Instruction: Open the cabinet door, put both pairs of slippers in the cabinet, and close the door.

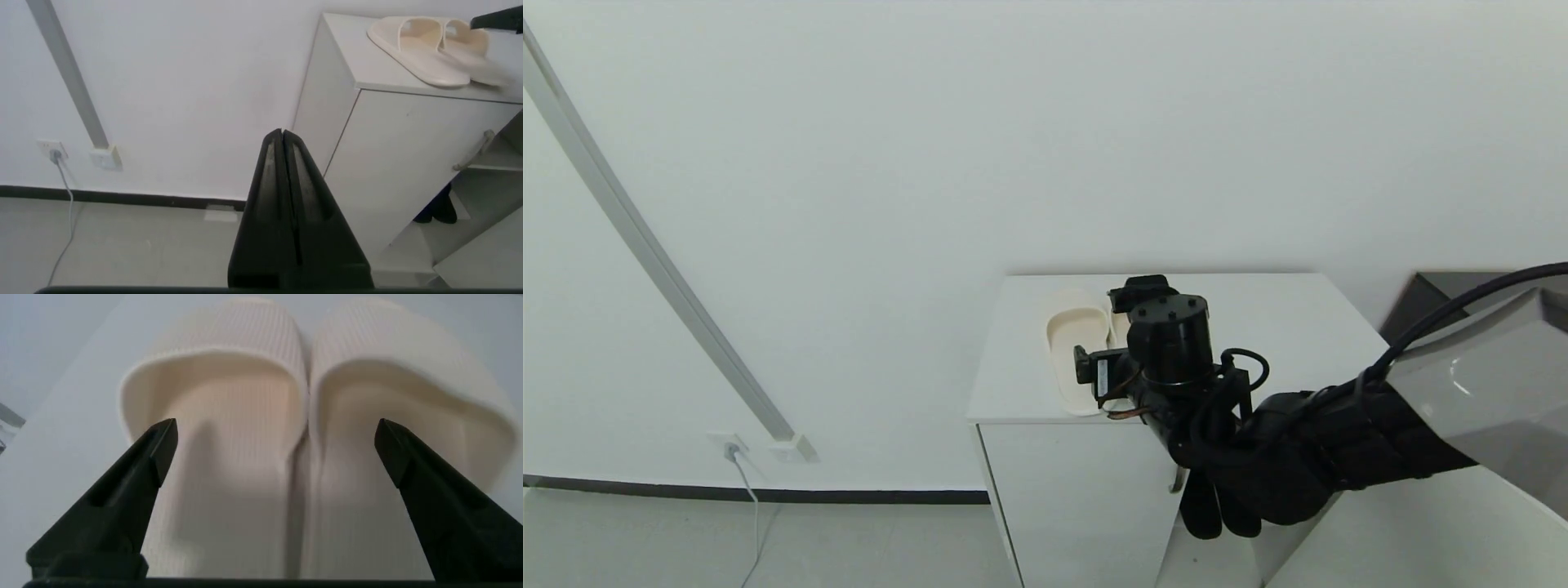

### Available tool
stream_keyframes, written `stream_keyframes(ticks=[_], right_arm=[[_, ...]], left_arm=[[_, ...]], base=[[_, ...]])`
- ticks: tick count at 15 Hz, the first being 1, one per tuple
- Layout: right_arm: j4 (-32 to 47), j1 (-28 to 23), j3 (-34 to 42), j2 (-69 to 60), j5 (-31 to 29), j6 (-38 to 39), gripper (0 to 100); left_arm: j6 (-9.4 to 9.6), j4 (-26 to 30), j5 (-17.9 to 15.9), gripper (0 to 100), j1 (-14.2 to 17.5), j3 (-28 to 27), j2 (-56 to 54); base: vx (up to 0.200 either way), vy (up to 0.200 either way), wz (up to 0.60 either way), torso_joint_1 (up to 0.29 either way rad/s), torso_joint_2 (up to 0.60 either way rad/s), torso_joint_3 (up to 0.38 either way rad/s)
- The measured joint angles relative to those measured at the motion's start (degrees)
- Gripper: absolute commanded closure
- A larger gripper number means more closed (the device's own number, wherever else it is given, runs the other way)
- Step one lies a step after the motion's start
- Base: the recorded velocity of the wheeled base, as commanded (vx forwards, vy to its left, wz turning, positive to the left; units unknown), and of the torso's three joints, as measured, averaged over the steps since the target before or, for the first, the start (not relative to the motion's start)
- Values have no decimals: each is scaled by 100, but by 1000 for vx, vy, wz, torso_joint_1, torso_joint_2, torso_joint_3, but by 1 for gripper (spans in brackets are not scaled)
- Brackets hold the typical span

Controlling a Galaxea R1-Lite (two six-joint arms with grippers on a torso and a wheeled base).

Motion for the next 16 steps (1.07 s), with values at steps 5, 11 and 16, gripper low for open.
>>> stream_keyframes(ticks=[5, 11, 16], right_arm=[[-33, -152, -785, 636, 48, -101, 0], [315, -412, -2088, 1419, 165, -306, 0], [496, -507, -2555, 1648, 187, -311, 100]], left_arm=[[-9, 0, 13, 100, 4, 0, 0], [-9, 0, 15, 100, 11, 0, 0], [-11, 0, 15, 100, 11, 0, 0]], base=[[0, 0, 0, 0, 0, 0], [0, 0, 0, 0, 0, 0], [0, 0, 0, 0, 0, 0]])
